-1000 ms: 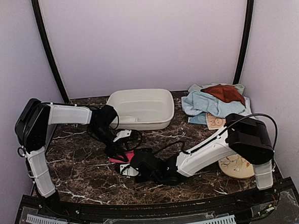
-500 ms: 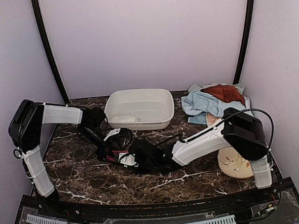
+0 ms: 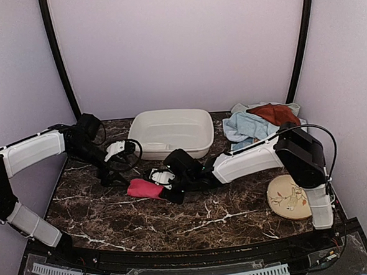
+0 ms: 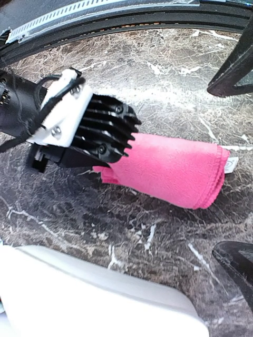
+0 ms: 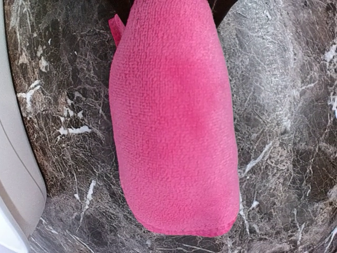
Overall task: Roll the towels
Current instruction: Roll the towel at the center of the board.
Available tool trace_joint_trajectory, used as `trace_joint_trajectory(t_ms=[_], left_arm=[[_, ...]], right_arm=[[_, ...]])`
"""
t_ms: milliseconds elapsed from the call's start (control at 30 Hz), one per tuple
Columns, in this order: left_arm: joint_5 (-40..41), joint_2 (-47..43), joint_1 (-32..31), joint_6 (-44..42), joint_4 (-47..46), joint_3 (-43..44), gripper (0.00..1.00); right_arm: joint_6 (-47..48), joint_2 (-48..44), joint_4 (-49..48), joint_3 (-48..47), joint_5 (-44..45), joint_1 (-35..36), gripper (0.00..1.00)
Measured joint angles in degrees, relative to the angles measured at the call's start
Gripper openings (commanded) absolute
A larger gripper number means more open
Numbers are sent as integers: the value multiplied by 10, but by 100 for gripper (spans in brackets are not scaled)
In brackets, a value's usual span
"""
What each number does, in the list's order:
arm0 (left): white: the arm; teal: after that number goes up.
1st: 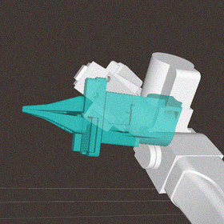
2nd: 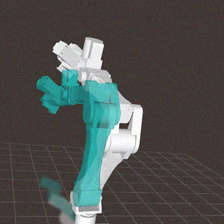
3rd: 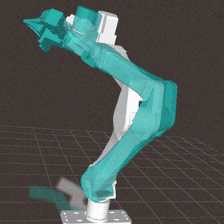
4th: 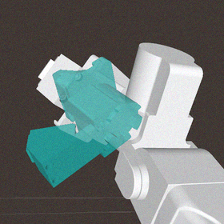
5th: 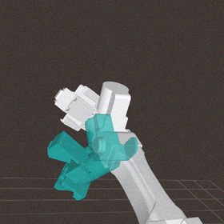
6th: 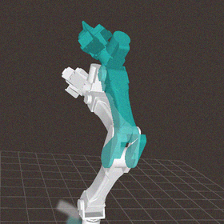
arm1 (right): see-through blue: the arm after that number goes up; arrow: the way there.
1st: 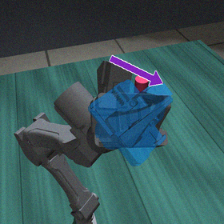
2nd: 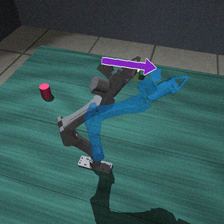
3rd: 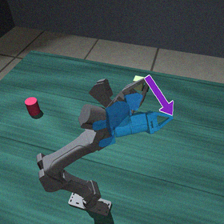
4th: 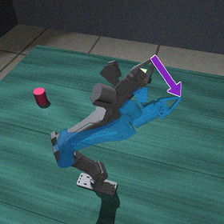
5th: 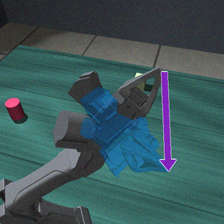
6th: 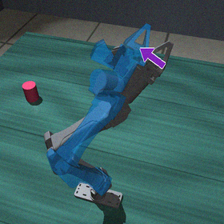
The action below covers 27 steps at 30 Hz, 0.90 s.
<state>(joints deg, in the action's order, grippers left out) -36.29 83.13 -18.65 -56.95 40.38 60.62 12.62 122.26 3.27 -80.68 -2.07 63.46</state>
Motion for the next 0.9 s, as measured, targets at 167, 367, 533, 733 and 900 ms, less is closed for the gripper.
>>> trace_joint_trajectory(t_ms=[167, 367, 533, 733, 900], left_arm=[[4, -32, 0, -12, 5, 0, 89], [-1, -35, -4, -27, 19, 0, 91], [-3, -37, -22, -26, 13, -7, 94], [-7, -52, -54, -19, 0, -9, 94], [-11, -59, -56, -10, 1, 8, 91]], right_arm=[[-28, -1, -6, 3, -16, -4, 0], [-33, -34, -19, 45, -9, -2, 0], [-23, -58, -3, 55, 10, 3, 0], [-9, -82, 9, 47, 24, 11, 0], [11, -87, 19, 19, 41, 23, 0]])
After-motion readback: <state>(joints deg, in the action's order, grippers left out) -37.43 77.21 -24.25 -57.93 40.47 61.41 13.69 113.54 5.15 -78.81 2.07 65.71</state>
